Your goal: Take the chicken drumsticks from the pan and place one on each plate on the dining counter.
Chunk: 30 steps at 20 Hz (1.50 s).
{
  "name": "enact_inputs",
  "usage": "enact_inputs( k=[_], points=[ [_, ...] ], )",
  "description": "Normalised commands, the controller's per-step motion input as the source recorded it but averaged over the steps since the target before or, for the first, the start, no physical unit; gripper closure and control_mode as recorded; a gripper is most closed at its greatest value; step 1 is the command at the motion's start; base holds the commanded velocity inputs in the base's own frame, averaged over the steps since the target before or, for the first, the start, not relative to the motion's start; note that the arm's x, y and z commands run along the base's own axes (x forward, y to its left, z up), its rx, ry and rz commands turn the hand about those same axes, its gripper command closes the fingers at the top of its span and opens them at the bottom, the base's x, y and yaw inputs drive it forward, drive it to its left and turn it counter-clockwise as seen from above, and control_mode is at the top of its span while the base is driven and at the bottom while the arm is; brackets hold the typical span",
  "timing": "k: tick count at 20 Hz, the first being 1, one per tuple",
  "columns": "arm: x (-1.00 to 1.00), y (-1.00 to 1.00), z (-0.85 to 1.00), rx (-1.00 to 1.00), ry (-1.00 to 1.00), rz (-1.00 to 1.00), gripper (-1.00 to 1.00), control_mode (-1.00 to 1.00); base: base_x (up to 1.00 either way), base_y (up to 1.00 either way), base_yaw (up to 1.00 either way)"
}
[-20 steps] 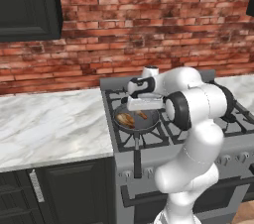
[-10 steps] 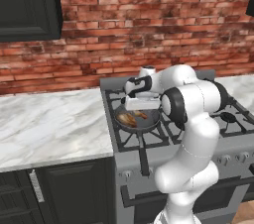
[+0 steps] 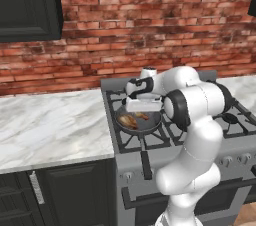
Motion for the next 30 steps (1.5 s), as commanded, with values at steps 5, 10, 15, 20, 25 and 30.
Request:
enact_inputs(
  k=[5, 10, 15, 20, 25, 30],
  points=[
    [-0.04, 0.13, -0.12, 0.0, 0.0, -0.07, -1.0, -1.0, 0.0, 0.0, 0.0],
    [0.16, 0.06, -0.13, -0.03, -0.01, -0.01, -1.0, -1.0, 0.0, 0.0, 0.0],
    [0.0, 0.01, -0.23, -0.11, -0.01, 0.01, -1.0, -1.0, 0.0, 0.0, 0.0],
    [-0.02, 0.01, -0.22, -0.07, 0.0, 0.02, -1.0, -1.0, 0.0, 0.0, 0.0],
    [-0.04, 0.02, -0.31, 0.0, 0.0, 0.0, 1.0, -1.0, 0.0, 0.0, 0.0],
    [-0.1, 0.0, -0.41, 0.0, 0.0, 0.01, 1.0, -1.0, 0.0, 0.0, 0.0]
  ],
)
